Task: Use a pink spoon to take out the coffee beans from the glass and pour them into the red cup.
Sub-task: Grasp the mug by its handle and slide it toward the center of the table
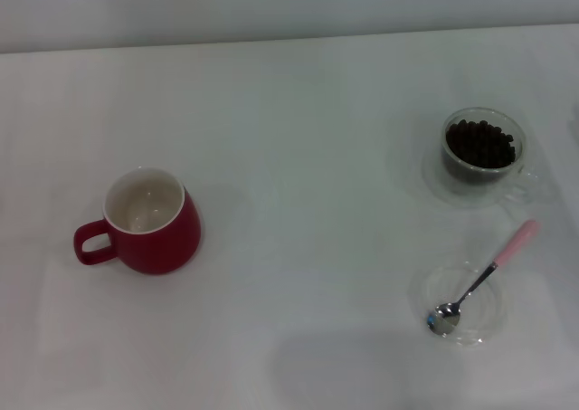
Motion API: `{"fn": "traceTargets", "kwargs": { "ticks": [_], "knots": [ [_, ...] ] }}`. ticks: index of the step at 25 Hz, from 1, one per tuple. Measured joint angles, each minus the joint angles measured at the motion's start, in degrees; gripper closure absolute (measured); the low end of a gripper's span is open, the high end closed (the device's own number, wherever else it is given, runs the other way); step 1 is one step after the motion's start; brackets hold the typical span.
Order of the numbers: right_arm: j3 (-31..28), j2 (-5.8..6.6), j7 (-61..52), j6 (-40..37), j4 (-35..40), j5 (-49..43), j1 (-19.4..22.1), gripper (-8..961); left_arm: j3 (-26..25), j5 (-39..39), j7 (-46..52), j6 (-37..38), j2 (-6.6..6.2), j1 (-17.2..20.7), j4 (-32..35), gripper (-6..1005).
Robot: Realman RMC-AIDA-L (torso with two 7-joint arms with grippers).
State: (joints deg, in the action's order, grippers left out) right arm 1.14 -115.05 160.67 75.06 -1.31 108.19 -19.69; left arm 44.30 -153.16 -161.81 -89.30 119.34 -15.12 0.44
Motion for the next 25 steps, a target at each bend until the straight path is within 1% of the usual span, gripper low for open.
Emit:
{"fn": "traceTargets", "kwargs": {
  "ticks": [20, 25],
  "knots": [
    [-0.10, 0.00, -0.80, 0.09, 0.01, 0.01, 0.53, 154, 0.00, 0.15, 0.00, -0.40, 0.02, 0.29, -0.07, 243],
    [-0.08, 0.06, -0.80, -0.28, 0.43, 0.01, 0.53, 157, 0.00, 2.16, 0.06, -1.28, 0.10, 1.15, -0.65, 243]
  ]
}}
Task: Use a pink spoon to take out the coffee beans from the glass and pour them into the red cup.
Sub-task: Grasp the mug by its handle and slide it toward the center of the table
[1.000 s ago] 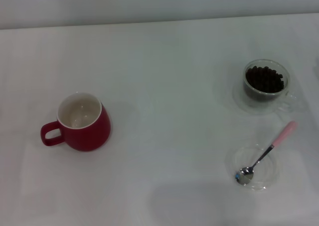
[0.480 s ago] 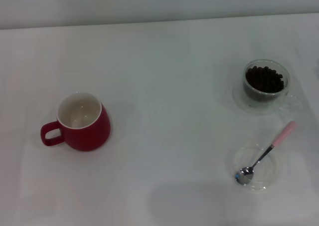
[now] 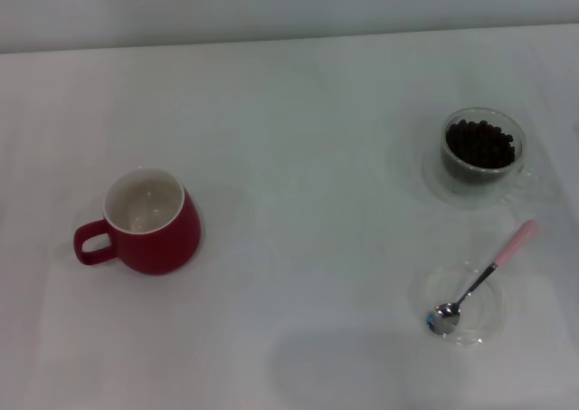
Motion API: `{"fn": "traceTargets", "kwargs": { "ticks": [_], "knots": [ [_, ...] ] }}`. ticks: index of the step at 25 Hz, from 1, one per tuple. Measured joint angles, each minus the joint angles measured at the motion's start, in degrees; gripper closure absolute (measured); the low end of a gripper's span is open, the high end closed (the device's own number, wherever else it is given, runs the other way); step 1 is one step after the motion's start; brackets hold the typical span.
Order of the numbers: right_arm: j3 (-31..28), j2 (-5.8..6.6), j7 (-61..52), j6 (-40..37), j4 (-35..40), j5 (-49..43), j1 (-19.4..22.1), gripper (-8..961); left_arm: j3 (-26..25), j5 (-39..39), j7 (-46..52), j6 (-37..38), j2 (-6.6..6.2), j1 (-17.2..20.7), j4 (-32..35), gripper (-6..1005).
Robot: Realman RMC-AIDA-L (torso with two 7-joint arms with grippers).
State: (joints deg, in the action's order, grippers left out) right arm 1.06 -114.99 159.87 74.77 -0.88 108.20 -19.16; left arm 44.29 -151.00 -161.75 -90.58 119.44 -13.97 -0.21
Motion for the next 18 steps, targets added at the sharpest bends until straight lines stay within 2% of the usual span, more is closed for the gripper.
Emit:
{"fn": "traceTargets", "kwargs": {
  "ticks": [8, 14, 18],
  "knots": [
    [-0.18, 0.11, 0.00, -1.83, 0.69, 0.04, -0.14, 161, 0.00, 5.04, -0.09, -0.20, 0.08, 4.54, -1.88, 244],
    [0.13, 0.11, 0.00, -2.87, 1.04, 0.00, -0.73, 164, 0.00, 15.02, -0.18, -0.34, 0.17, 5.64, -2.37, 244],
    [0.17, 0.05, 0.00, -2.98, 1.06, -0.01, -0.81, 166, 0.00, 18.43, -0.20, -0.39, 0.17, 5.85, -2.75, 245]
  ]
}}
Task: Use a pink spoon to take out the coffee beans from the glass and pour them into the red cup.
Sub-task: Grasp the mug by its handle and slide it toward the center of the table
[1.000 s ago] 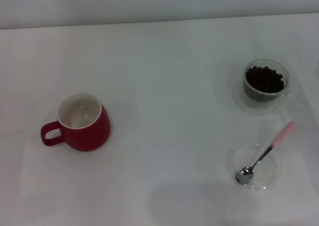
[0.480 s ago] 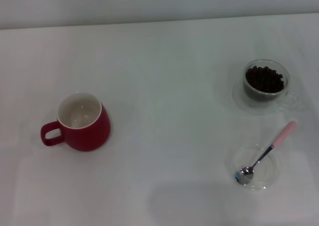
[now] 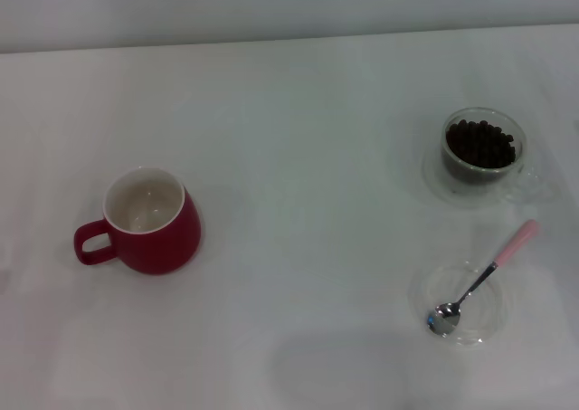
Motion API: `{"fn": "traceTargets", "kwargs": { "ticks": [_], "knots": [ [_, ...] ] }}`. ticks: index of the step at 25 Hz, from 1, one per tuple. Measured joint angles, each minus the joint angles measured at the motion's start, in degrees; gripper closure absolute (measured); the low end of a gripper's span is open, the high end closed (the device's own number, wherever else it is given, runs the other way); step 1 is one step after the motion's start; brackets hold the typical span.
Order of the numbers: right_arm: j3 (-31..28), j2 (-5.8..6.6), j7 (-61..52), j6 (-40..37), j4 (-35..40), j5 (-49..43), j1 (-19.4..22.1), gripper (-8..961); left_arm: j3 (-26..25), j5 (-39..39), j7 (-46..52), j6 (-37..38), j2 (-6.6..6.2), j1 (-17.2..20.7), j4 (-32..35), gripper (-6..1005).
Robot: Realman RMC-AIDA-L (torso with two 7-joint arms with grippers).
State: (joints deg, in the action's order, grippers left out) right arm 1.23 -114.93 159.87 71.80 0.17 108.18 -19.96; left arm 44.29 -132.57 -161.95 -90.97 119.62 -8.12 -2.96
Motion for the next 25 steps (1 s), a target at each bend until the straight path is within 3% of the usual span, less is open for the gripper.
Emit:
{"fn": "traceTargets", "kwargs": {
  "ticks": [13, 25],
  "knots": [
    [-0.02, -0.03, 0.00, -0.37, -0.09, 0.01, 0.37, 172, 0.00, 11.66, -0.04, 6.04, -0.02, -2.95, -0.20, 245],
    [0.01, -0.03, 0.00, -1.13, -0.09, 0.01, 0.03, 178, -0.07, 17.31, -0.03, 5.08, 0.09, -3.55, -2.13, 245]
  ]
}}
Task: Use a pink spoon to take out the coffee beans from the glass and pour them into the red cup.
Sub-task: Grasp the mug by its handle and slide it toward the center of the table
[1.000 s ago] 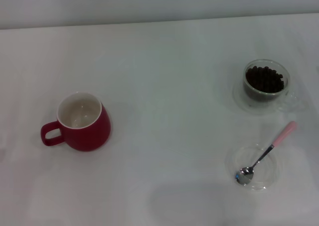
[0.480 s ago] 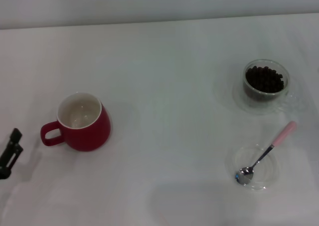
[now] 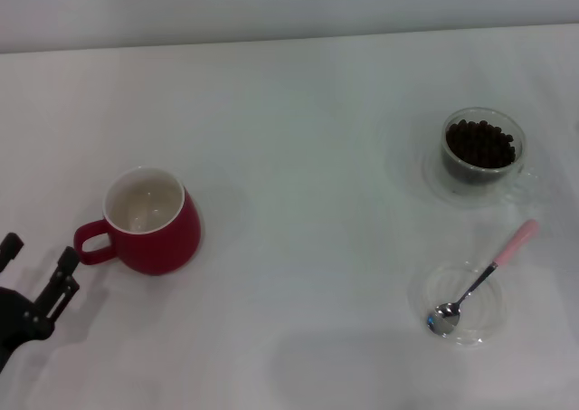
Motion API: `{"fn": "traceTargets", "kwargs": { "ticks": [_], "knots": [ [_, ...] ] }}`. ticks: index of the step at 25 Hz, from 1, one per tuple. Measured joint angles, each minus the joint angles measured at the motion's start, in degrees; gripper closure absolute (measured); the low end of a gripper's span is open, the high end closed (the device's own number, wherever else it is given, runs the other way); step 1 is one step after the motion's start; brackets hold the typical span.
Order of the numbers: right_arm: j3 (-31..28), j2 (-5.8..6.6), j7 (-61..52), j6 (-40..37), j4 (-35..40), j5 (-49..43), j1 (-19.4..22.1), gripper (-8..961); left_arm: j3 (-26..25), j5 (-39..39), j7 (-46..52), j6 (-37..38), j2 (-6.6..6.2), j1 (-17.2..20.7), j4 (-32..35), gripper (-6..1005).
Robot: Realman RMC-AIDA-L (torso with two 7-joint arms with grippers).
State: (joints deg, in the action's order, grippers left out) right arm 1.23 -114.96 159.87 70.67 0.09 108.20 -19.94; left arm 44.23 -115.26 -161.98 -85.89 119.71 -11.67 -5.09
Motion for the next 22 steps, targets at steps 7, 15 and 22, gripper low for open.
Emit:
{"fn": "traceTargets", "kwargs": {
  "ticks": [7, 15, 22],
  "knots": [
    [0.00, 0.00, 0.18, -0.24, 0.09, 0.00, 0.02, 182, -0.42, -0.37, 0.13, 2.33, 0.00, -1.23, -1.20, 245],
    [0.08, 0.00, 0.05, 0.10, 0.03, 0.00, 0.45, 186, -0.47, -0.35, 0.46, 5.97, 0.00, -3.46, -1.57, 247],
    [0.09, 0.00, 0.01, 0.14, 0.00, 0.00, 0.51, 190, -0.60, -0.91, 0.53, 8.54, 0.00, -4.59, -1.90, 250]
  ]
}}
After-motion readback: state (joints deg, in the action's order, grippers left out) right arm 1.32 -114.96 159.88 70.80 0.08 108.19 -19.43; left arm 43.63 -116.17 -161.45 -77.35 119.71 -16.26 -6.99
